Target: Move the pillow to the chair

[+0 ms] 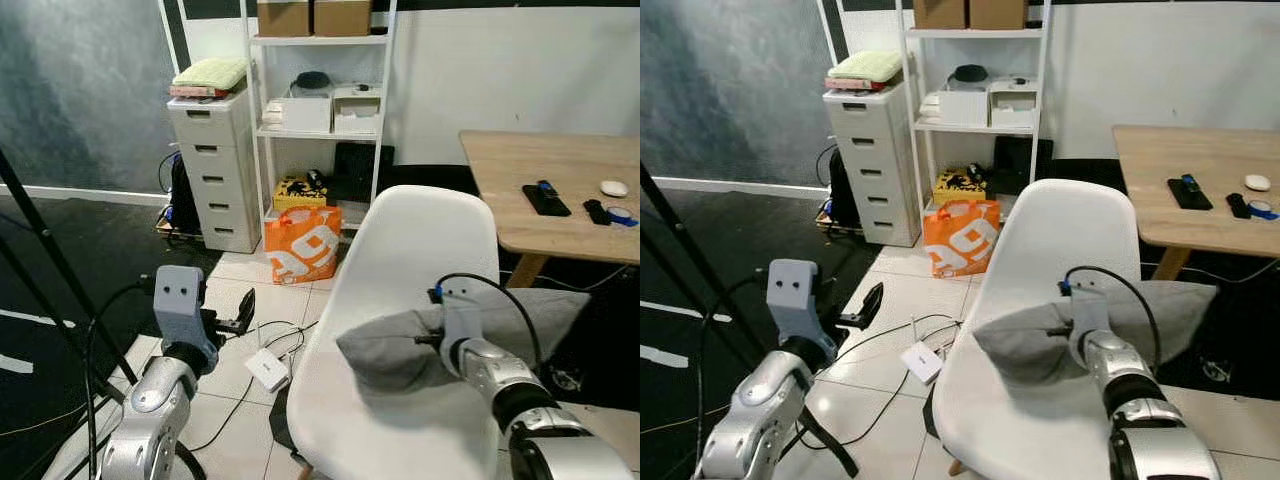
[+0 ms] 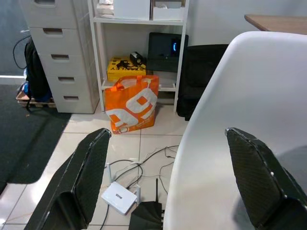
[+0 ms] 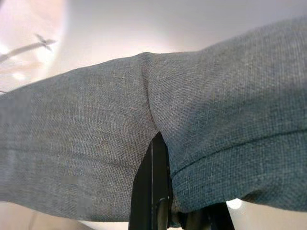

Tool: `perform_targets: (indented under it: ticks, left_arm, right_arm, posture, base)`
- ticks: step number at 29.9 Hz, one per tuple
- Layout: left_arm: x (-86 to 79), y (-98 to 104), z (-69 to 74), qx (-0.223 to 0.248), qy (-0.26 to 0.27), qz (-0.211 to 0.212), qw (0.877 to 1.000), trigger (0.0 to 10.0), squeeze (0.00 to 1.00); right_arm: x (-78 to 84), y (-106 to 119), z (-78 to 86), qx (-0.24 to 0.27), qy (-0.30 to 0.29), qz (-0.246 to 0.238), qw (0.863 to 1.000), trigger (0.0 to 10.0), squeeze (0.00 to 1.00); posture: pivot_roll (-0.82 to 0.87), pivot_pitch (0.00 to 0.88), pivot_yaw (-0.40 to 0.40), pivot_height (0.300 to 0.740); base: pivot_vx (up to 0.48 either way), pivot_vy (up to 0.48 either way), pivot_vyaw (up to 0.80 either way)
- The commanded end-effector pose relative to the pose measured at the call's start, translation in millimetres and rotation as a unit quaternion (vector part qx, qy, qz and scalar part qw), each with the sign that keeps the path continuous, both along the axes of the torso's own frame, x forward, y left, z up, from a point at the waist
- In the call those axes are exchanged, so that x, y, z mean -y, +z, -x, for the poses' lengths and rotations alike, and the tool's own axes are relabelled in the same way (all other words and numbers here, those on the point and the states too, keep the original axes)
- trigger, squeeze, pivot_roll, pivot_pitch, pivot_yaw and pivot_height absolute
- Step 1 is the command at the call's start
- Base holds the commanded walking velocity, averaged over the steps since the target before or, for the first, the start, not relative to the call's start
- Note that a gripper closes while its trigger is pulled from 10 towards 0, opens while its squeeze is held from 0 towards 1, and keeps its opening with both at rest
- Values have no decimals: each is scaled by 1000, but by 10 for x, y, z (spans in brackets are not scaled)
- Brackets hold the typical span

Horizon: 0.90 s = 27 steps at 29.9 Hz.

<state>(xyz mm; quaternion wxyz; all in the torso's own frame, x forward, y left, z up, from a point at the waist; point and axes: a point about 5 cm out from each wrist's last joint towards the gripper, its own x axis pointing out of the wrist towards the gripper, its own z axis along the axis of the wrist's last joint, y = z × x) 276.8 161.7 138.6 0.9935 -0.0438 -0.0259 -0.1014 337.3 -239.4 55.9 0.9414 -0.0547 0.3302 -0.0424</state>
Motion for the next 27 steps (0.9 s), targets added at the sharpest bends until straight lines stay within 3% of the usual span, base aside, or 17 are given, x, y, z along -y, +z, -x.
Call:
perform_targets:
  ticks: [1,4,5,6,8,16,20,23,27]
  left_arm:
    - [-72,-17,26,-9,5,-8,1000,10000,0]
    - [-125,-21,46,-12,11,-11,1000,10000,0]
    - [-145,-4,42,-10,12,-12,1000,10000,0]
    - [-145,-4,42,-10,12,-12,1000,10000,0]
    - [-162,23,38,-6,11,-14,1000,10000,0]
    - [-148,60,60,-1,5,-13,1000,10000,0]
    - [-142,72,80,-1,1,-15,1000,10000,0]
    - [-147,91,92,1,-1,-16,1000,10000,0]
    - [-162,154,125,6,-4,-15,1000,10000,0]
  right_arm:
    - [25,43,-24,7,-10,11,1000,10000,0]
    - [170,39,21,7,-55,21,998,10000,0]
    - [287,69,40,13,-83,38,996,10000,0]
    - [287,69,40,13,-83,38,996,10000,0]
    - [457,139,61,25,-115,77,990,10000,0]
    - [740,491,-11,100,-146,156,972,10000,0]
    - [726,671,-108,140,-128,166,968,10000,0]
    - [626,830,-218,184,-98,167,964,10000,0]
    - [288,1025,-397,255,-21,158,954,10000,0]
  posture:
    - [-161,30,30,695]
    - [-160,31,30,685]
    - [-157,30,29,680]
    - [-157,30,29,680]
    - [-154,31,30,670]
    - [-152,30,35,645]
    - [-148,36,42,635]
    - [-144,39,48,625]
    - [-130,59,64,605]
  base:
    - [0,0,0]
    - [0,0,0]
    - [0,0,0]
    - [0,0,0]
    - [0,0,0]
    - [0,0,0]
    - [0,0,0]
    - [0,0,0]
    - [0,0,0]
